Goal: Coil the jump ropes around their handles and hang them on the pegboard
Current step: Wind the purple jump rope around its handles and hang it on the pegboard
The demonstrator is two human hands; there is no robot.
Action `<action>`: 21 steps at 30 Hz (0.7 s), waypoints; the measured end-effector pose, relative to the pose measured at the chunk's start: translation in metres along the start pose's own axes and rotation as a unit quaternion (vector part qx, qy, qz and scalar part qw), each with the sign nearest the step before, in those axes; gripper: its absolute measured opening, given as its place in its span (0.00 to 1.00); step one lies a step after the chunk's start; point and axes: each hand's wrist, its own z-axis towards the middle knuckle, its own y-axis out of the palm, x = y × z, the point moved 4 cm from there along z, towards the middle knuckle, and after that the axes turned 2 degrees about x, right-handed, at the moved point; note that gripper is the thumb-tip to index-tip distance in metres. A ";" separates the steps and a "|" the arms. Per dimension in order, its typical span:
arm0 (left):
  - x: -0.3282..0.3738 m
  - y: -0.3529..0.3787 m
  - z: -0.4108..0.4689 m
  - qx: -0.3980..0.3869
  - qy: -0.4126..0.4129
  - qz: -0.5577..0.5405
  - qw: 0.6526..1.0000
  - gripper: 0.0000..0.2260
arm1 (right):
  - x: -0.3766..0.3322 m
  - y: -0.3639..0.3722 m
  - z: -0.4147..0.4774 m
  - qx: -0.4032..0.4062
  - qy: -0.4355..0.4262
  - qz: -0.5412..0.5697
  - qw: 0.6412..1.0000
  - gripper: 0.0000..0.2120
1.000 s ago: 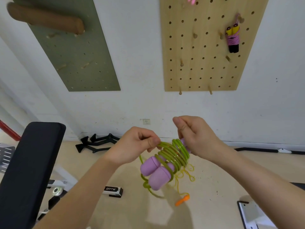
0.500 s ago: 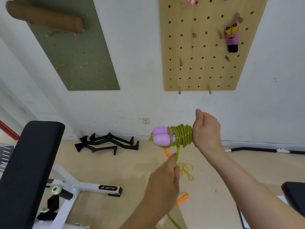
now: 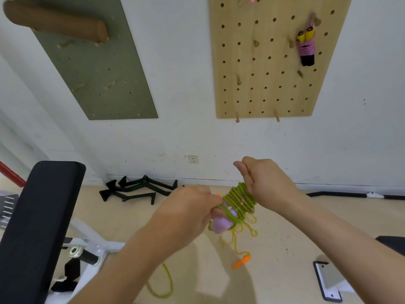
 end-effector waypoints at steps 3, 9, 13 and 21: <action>-0.013 -0.001 0.006 0.015 -0.046 -0.119 0.992 0.05 | -0.016 -0.009 -0.002 -0.025 -0.049 0.022 0.998 0.19; -0.029 0.007 0.012 0.040 -0.155 -0.359 0.920 0.12 | -0.009 -0.023 0.002 0.020 -0.009 0.185 0.982 0.21; -0.026 0.009 0.015 -0.022 -0.146 -0.486 0.861 0.07 | -0.003 -0.020 0.005 0.030 0.049 0.295 0.954 0.23; -0.045 0.031 0.006 -0.040 -0.225 -0.583 0.779 0.30 | -0.025 -0.019 -0.009 -0.003 -0.092 0.019 0.996 0.27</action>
